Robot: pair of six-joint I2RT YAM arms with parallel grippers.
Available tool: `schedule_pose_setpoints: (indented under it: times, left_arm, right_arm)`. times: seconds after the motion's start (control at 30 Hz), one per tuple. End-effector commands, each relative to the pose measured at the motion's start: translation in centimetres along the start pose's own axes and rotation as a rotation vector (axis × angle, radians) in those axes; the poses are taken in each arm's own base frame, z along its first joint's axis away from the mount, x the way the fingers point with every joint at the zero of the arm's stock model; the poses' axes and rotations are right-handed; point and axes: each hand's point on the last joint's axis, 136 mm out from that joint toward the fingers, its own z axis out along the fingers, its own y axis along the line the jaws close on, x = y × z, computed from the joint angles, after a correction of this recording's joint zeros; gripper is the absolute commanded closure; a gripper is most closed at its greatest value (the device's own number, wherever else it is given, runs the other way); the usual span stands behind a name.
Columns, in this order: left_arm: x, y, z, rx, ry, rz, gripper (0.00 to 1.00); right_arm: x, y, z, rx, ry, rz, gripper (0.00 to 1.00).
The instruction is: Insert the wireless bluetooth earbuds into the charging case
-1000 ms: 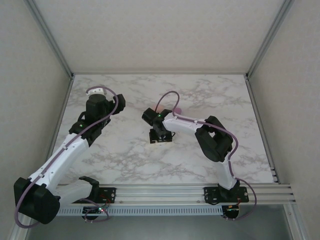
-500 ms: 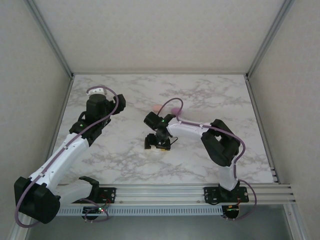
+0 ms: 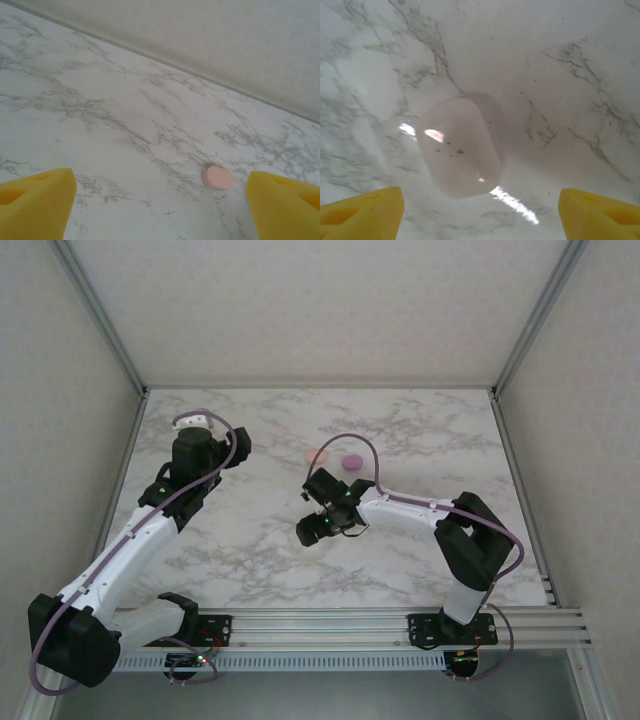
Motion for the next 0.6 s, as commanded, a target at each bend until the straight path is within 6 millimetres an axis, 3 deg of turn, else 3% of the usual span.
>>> schedule_pose_setpoints:
  times: [0.0,0.2,0.57]
  left_arm:
    - [-1.8,-0.1,-0.9,0.002,-0.047,-0.021,0.13]
    - [-1.6,0.0,-0.6,-0.007,-0.041,-0.018,0.13]
    - [-1.7,-0.2,-0.5,-0.004,-0.036,-0.013,0.13]
  right_arm:
    - [-1.9,0.2,0.8,0.003,-0.127,-0.266,0.17]
    - [-1.0,1.1,2.1,-0.059,-0.137,-0.356,0.18]
    - [0.2,0.7,4.1,-0.047,-0.116,-0.432,0.25]
